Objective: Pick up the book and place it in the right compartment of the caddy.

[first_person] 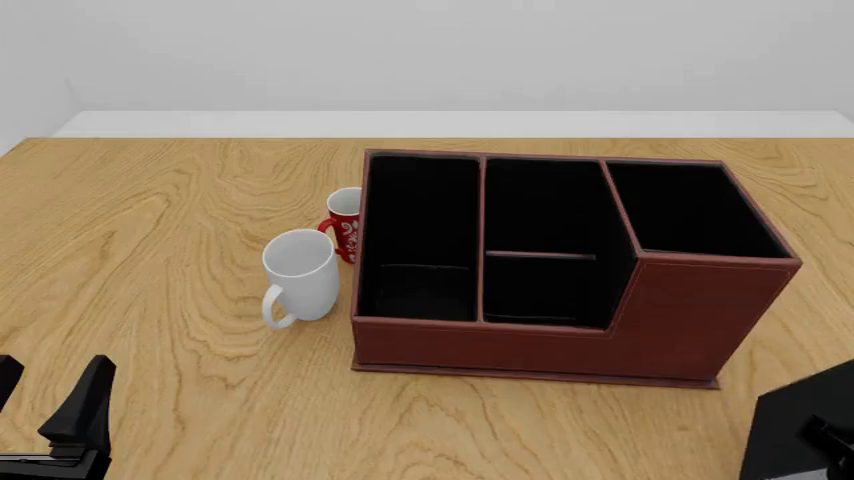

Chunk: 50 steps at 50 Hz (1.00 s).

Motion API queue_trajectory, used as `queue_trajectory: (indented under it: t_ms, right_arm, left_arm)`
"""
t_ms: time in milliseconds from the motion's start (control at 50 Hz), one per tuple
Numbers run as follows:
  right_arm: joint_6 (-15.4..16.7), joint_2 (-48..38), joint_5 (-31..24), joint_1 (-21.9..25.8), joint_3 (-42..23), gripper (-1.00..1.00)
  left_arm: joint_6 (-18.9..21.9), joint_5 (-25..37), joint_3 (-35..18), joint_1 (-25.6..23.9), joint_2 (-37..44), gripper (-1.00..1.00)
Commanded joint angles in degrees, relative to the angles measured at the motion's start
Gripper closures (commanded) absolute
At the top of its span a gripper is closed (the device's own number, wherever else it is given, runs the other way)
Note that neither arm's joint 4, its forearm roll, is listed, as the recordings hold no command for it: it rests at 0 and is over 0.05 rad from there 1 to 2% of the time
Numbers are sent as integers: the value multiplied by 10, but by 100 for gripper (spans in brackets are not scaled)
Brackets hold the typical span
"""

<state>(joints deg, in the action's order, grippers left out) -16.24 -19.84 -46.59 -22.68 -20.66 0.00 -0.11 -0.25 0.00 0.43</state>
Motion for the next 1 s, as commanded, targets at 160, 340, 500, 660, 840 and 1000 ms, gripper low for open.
queue_trajectory:
  t_ms: [160,340,500,660,840,1000]
  right_arm:
    - [47,11,-84,25,-129,100]
    - [86,-14,-93,27,-176,100]
    - [82,-17,-123,25,-229,100]
    - [93,-38,-153,44,-298,100]
    - [134,-64,-172,46,-358,100]
    - [180,-91,-186,43,-393,100]
  left_arm:
    - [0,0,0,0,0,-100]
    - [0,0,0,0,0,-100]
    - [0,0,0,0,0,-100]
    - [0,0,0,0,0,-100]
    - [0,0,0,0,0,-100]
    - [0,0,0,0,0,-100]
